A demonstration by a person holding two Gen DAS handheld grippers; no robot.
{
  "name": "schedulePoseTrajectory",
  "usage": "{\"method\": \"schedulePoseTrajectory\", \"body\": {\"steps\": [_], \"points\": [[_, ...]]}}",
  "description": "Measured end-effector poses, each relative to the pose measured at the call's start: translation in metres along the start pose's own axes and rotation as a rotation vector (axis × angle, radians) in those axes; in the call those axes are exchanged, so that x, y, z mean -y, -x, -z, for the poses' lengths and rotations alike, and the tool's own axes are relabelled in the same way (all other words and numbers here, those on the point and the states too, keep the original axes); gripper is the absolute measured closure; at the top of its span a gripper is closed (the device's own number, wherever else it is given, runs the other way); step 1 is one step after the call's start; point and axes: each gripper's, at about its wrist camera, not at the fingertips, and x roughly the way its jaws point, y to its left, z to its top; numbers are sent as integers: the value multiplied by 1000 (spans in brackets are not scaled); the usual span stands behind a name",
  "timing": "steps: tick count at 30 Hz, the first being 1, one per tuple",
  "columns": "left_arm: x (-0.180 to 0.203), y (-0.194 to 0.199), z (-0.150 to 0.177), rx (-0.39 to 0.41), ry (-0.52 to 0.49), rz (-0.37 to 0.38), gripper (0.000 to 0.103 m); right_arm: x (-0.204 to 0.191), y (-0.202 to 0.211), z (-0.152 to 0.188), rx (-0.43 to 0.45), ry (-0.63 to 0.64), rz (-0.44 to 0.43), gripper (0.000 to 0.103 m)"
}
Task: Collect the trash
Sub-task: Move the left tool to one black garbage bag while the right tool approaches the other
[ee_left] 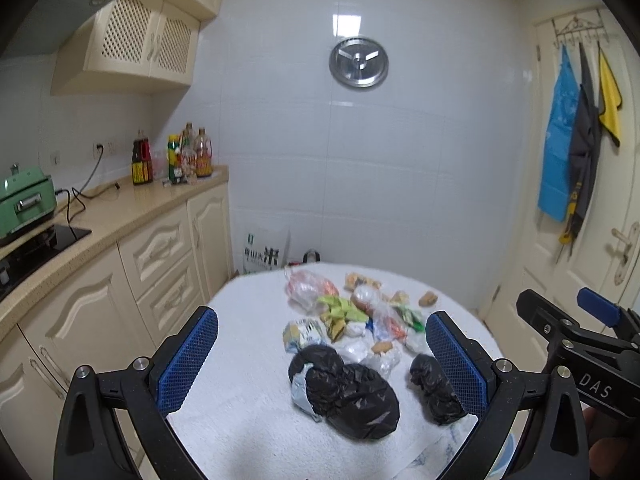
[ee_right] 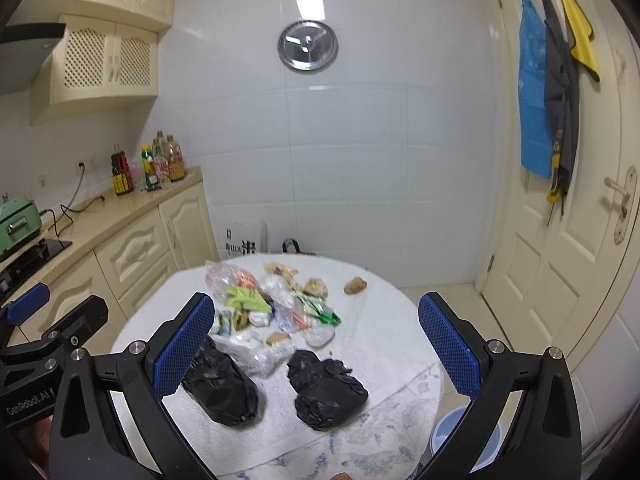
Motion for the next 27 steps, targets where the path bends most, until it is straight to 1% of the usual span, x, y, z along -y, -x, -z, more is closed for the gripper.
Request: {"method": "schedulePoseTrajectory", "body": {"steps": [1, 2, 7, 10, 12, 15, 18, 24, 27], "points": [[1, -5, 1, -13, 1, -2, 1, 3, -6, 5, -66, -14, 2, 0], [2, -14, 3, -38, 5, -4, 1, 7, -13, 10, -90, -19, 3, 0], [7, -55, 11, -161, 27, -11, 1, 21, -48, 34, -180, -26, 12, 0], [10, -79, 12, -219, 38, -19, 1, 28, -69, 48, -209, -21, 12, 0], [11, -91, 12, -244, 46, -26, 1, 28, -83, 56, -233, -18, 2, 0], [13, -116, 17, -292, 61, -44, 1, 29, -102, 69, -292, -9, -7, 0], [10, -145, 24, -367, 107, -53, 1, 29, -119, 81, -350, -5, -25, 0], [8, -185, 25, -429, 184, -16, 1, 22, -144, 93, -415, 37, -42, 0], [7, -205, 30, -443, 225, 14, 1, 28, -154, 96, -436, 60, -22, 0]]}}
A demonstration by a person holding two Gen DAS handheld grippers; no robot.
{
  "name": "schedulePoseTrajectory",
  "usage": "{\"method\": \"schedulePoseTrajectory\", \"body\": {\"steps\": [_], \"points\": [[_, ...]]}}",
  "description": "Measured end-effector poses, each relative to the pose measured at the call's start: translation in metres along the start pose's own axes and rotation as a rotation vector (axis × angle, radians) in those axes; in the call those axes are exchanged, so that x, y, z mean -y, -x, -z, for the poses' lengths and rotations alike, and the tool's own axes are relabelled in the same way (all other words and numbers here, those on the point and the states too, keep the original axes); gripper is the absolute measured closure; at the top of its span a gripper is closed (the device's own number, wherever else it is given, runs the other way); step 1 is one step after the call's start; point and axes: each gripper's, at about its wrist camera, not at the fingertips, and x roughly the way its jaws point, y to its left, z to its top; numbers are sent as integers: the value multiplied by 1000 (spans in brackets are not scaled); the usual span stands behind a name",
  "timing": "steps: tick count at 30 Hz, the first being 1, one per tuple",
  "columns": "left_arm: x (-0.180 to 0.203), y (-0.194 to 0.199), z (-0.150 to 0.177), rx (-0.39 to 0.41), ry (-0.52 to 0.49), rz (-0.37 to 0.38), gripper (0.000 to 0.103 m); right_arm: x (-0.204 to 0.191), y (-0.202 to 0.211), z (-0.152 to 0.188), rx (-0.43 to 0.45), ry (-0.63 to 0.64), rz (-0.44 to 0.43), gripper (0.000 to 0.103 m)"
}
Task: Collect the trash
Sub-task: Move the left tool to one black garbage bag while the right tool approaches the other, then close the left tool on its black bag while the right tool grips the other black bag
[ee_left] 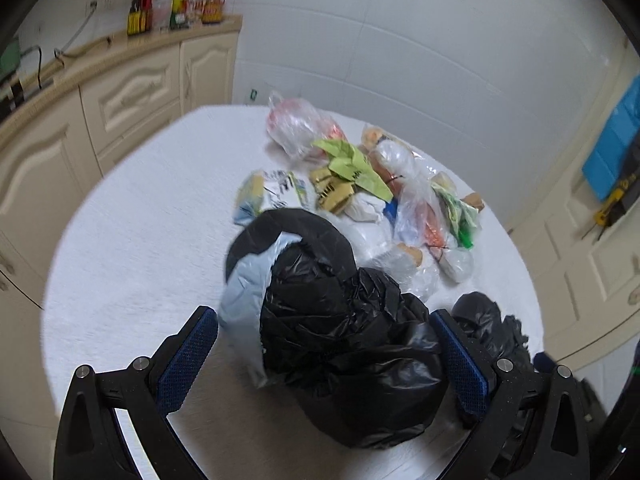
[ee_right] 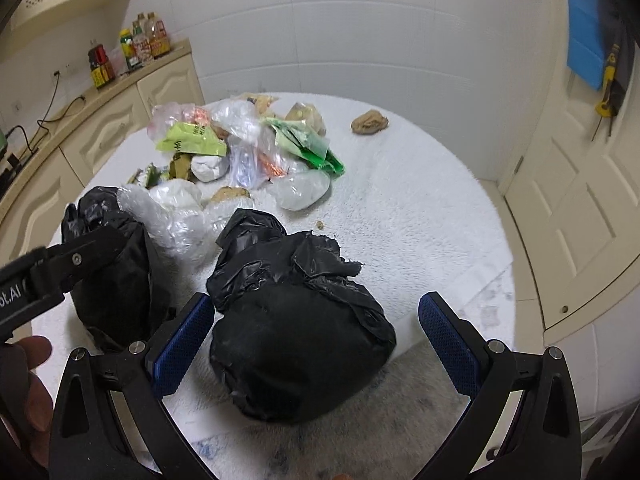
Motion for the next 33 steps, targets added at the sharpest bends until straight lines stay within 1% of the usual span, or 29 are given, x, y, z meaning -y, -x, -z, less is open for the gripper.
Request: {"method": "schedulePoseTrajectory", "body": {"steps": [2, 5, 7, 8, 9, 13, 16, 18, 20, 21, 22, 24, 26, 27, 28, 29, 33], "points": [[-1, -12, -3, -13, 16, 21, 1, 2, -5, 0, -13, 6, 2, 0], [-2, -20, -3, 13, 7, 32, 1, 3, -12, 0, -27, 8, 9, 1], [-6, -22, -1, 19, 6, 50, 2, 8, -14, 0, -26, -11, 12, 8], [-8, -23, 0, 21, 7, 63, 3, 8, -15, 0, -24, -25, 4, 16], [-10, -22, 1, 23, 6, 73, 5, 10, -17, 1, -23, -38, 5, 19], [-18, -17, 6, 31, -26, 116, 15, 10, -15, 3, -2, -51, -9, 20], [-24, -10, 8, 34, -45, 147, 21, 11, -11, 7, 2, -62, -17, 20], [-27, -6, 9, 29, -51, 156, 21, 10, -8, 10, 3, -61, -14, 20], [-25, -7, 8, 25, -58, 153, 16, 10, -6, 11, 6, -66, -16, 20], [-25, -10, 8, 20, -46, 148, 10, 12, -5, 12, 8, -70, -15, 20], [-22, -13, 6, 18, -43, 149, 7, 11, -4, 13, 10, -75, -13, 20], [-16, -21, 6, 29, -61, 150, 7, 13, -1, 14, 15, -81, -10, 21], [-13, -19, 6, 41, -76, 147, 13, 13, 4, 16, 24, -84, -9, 21], [-13, -14, 8, 54, -82, 160, 22, 13, 8, 17, 31, -81, -8, 21], [-13, -12, 8, 58, -82, 165, 27, 14, 11, 18, 37, -82, -9, 21], [-16, -8, 10, 61, -81, 177, 29, 15, 15, 19, 45, -81, 1, 21], [-26, 5, 17, 81, -79, 193, 34, 19, 27, 21, 69, -105, -27, 21]]}}
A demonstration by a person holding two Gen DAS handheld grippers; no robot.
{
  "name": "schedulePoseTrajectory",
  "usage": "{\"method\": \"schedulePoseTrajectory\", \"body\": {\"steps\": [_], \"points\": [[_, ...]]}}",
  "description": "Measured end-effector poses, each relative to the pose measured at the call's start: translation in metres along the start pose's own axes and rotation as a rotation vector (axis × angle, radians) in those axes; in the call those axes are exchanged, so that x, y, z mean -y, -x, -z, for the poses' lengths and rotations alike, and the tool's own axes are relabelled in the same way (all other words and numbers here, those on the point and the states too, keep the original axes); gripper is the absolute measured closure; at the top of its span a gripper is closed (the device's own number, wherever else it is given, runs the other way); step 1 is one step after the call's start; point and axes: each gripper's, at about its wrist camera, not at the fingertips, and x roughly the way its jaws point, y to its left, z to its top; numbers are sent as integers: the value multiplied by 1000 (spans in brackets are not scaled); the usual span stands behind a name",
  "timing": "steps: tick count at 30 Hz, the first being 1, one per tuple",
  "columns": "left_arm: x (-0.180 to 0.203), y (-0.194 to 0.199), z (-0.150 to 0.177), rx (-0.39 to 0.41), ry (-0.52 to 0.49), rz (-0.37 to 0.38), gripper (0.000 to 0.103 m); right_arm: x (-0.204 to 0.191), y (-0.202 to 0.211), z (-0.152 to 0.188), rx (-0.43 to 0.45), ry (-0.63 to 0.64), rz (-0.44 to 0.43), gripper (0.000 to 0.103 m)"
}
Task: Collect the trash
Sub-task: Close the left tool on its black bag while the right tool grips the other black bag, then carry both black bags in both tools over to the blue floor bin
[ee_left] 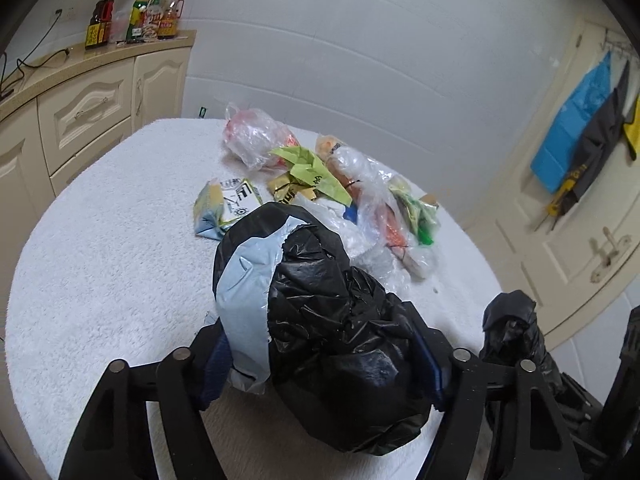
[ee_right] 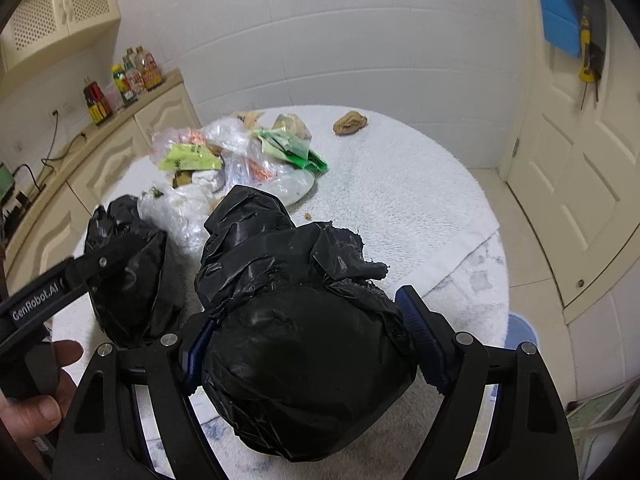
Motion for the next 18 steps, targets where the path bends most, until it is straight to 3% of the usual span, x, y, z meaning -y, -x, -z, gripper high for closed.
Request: {"method": "schedulePoseTrajectory", "body": {"steps": [11, 18], "points": [[28, 85, 17, 215, -145, -44, 35, 4, 34, 2, 93, -17, -62, 21], [89, 114, 24, 281, -277, 49, 35, 39, 67, -2, 180, -74, -60, 21]]}}
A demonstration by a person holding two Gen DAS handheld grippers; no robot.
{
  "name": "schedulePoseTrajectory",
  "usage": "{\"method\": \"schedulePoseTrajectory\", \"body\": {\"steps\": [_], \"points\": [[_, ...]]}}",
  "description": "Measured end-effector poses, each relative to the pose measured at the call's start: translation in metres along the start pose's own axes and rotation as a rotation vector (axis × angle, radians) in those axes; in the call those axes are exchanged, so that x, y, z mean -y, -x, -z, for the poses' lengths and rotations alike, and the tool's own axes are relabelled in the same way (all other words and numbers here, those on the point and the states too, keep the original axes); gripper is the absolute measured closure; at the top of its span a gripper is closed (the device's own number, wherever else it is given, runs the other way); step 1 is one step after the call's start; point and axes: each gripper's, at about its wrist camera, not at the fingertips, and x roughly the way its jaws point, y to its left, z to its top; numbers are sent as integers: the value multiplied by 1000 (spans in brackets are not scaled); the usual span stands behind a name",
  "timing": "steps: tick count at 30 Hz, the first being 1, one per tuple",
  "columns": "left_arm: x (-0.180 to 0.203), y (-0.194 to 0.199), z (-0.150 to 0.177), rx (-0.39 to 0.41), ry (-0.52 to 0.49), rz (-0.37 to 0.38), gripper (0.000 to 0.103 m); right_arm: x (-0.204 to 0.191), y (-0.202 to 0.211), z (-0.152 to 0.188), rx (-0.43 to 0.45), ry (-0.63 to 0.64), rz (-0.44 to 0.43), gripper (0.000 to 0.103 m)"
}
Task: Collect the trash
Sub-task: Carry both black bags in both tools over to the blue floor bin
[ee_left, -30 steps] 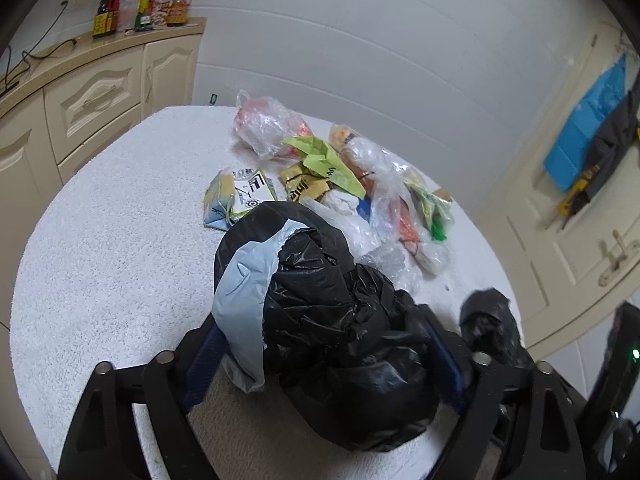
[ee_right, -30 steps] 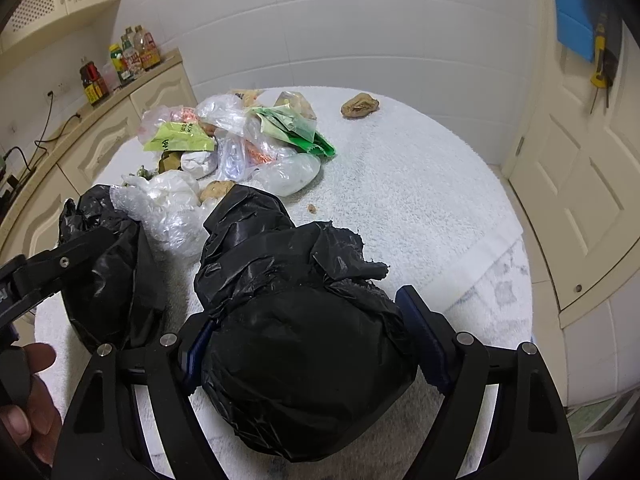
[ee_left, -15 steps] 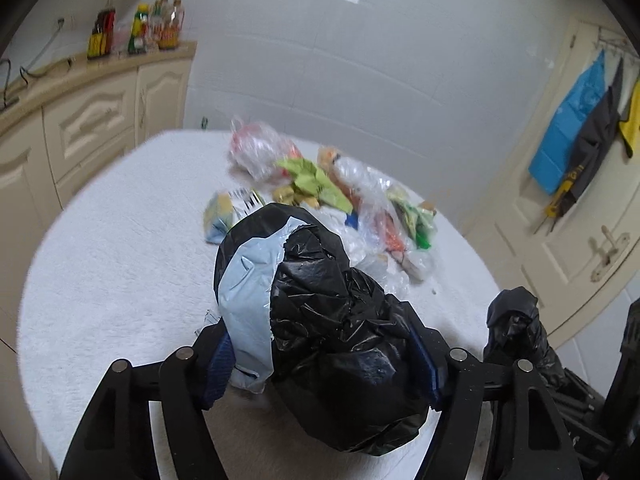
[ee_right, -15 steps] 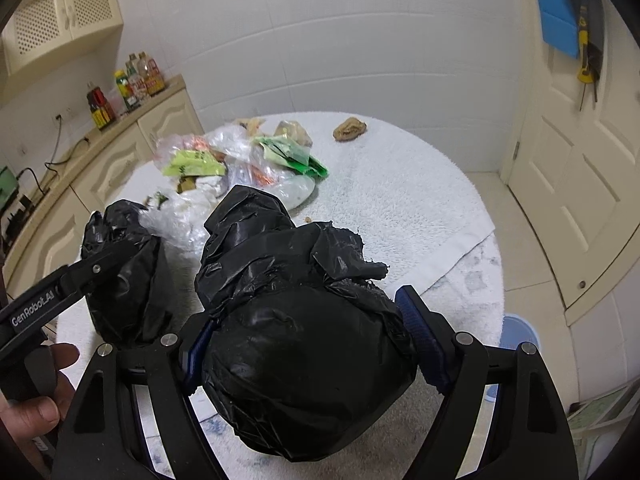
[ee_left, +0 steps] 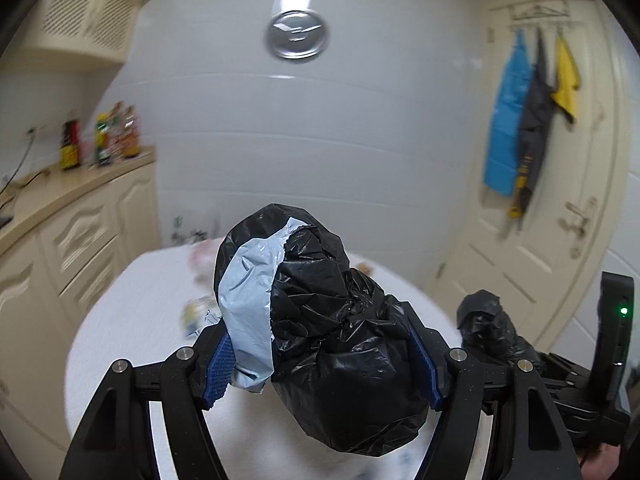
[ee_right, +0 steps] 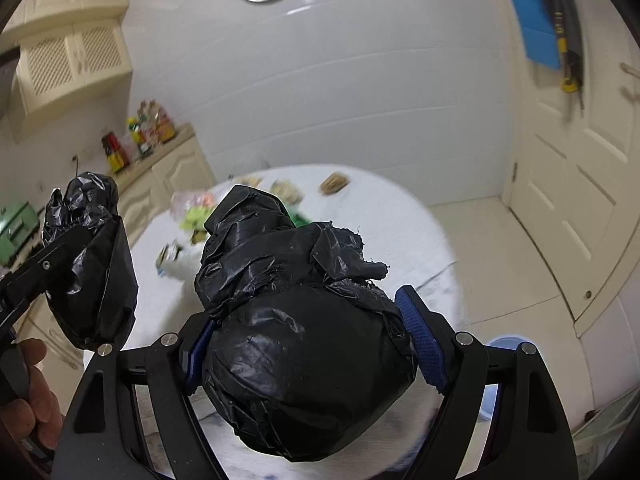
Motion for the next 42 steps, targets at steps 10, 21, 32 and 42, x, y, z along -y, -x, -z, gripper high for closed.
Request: {"method": "schedulePoseTrajectory", "body": {"steps": [10, 21, 32, 42], "points": [[117, -47, 3, -74, -119, 233, 35, 123, 56, -6, 88, -163, 191, 21], [257, -183, 71, -357, -238, 437, 35, 296, 27, 52, -71, -451, 366, 21], [315, -360, 133, -621, -299, 450, 34, 400, -56, 94, -222, -652, 383, 21], [355, -448, 150, -738, -330, 345, 6, 441, -84, 117, -249, -761, 400, 0]]}}
